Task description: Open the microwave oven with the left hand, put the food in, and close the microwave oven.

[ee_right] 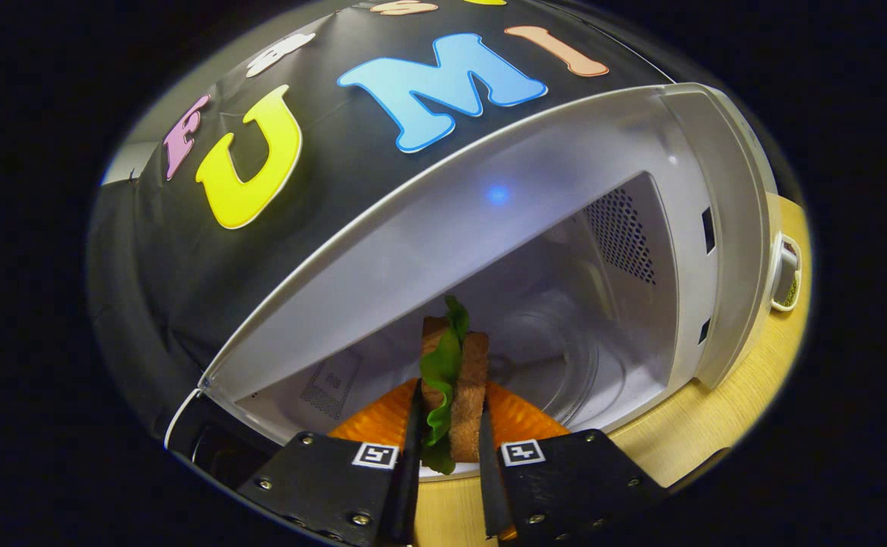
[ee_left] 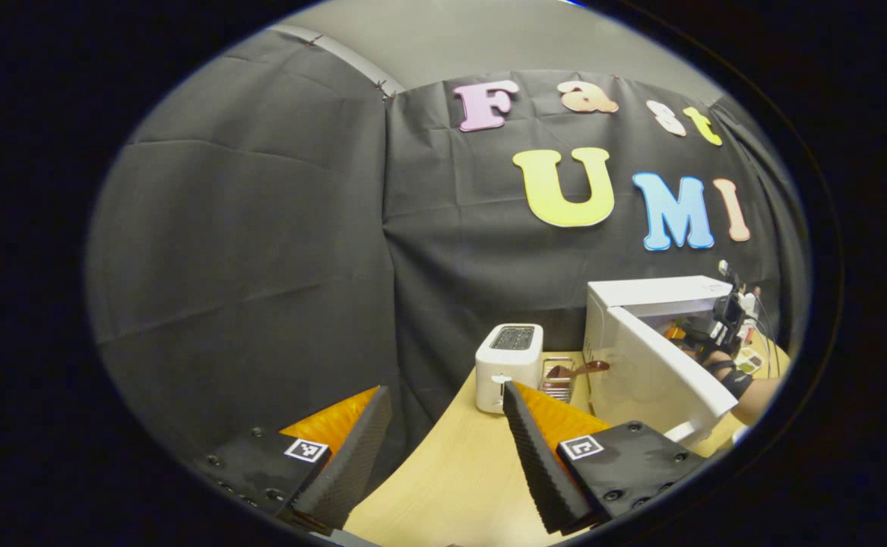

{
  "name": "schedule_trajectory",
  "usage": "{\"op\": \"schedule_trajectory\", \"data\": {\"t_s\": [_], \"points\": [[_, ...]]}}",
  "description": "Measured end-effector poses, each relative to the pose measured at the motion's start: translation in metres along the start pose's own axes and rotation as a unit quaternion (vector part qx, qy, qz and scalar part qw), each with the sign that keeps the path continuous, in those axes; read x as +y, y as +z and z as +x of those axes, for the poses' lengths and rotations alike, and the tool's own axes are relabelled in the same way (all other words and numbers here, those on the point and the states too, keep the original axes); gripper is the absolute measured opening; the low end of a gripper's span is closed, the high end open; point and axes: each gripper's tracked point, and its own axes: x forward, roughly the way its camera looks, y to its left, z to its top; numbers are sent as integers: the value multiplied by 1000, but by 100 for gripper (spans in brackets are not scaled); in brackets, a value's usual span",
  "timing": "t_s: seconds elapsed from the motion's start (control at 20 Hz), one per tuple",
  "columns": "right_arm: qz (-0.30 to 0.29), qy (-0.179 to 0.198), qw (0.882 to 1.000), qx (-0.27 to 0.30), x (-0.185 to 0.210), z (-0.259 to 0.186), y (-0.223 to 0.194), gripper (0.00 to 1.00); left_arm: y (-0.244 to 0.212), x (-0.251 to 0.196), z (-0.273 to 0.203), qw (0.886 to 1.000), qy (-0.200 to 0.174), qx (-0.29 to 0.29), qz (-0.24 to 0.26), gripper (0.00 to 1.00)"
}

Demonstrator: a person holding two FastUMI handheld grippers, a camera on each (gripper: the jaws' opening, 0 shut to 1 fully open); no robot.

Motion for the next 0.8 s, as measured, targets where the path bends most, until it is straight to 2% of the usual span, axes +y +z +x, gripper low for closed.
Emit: {"op": "schedule_trajectory", "data": {"t_s": [0.15, 0.2, 0.25, 0.3, 0.35, 0.4, 0.45, 0.5, 0.8], "points": [[-27, -34, 999, -13, -14, 3, 3, 38, -1, -4, 1, 1000, -3, 0, -3, 96], [-38, -44, 998, -17, -20, 4, 3, 50, -4, -5, 5, 1000, -4, 1, -4, 95], [-41, -48, 998, -16, -23, 5, 3, 56, -5, -6, 6, 1000, -5, 2, -4, 96], [-49, -55, 997, -16, -27, 6, 3, 58, -7, -6, 6, 1000, -5, 2, -5, 96], [-55, -62, 996, -18, -31, 5, 4, 65, -7, -7, 6, 1000, -7, 2, -6, 95], [-69, -77, 994, -21, -37, 2, 7, 67, -7, -8, 7, 1000, -8, 3, -7, 96], [-88, -96, 991, -25, -45, -1, 10, 88, -6, -10, 8, 1000, -9, 3, -7, 96], [-104, -104, 989, -27, -50, -1, 12, 97, -5, -12, 8, 1000, -11, 3, -6, 96], [-186, -78, 978, -60, -30, -38, 38, 97, -1, -26, 9, 1000, -26, -4, -7, 96]]}}
